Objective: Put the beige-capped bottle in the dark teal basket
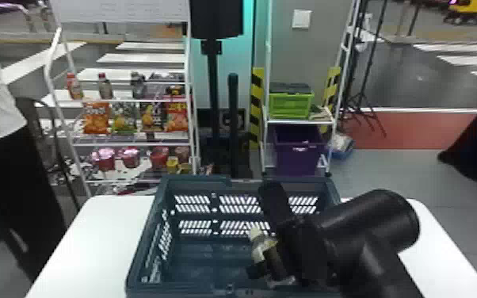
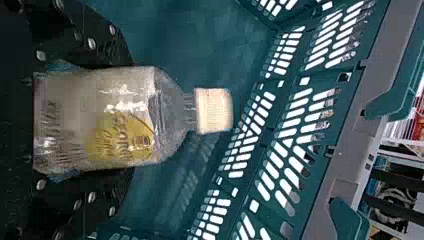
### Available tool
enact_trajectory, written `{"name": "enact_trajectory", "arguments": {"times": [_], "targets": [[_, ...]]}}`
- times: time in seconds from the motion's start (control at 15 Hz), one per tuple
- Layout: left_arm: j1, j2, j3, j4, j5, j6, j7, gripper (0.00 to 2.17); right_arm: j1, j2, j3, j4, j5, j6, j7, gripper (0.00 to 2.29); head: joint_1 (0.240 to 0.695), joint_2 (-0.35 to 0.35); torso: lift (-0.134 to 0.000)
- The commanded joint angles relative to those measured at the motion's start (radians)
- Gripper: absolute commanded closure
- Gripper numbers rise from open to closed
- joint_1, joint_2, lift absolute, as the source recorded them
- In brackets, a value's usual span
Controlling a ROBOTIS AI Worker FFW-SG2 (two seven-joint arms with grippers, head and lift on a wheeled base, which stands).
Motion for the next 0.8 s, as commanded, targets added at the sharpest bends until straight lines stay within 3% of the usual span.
{"name": "enact_trajectory", "arguments": {"times": [0.0, 0.33, 0.6, 0.73], "targets": [[0.002, 0.001, 0.001, -0.004, 0.001, 0.000, -0.001, 0.15, 0.004, 0.001, 0.000, -0.003, 0.000, -0.008, -0.002, 0.00, 0.499, 0.000, 0.000], [0.006, 0.001, 0.007, -0.004, 0.004, -0.009, -0.005, 0.15, 0.031, 0.001, -0.009, -0.071, -0.001, -0.051, 0.000, 0.01, 0.499, 0.000, 0.000], [0.014, -0.002, 0.021, -0.001, 0.009, -0.021, -0.014, 0.15, 0.146, 0.001, -0.037, -0.282, -0.003, -0.075, 0.004, 0.01, 0.499, 0.000, 0.000], [0.011, -0.002, 0.021, -0.004, 0.009, -0.021, -0.015, 0.15, 0.243, -0.005, -0.060, -0.394, -0.003, -0.161, 0.010, 0.01, 0.499, 0.000, 0.000]]}}
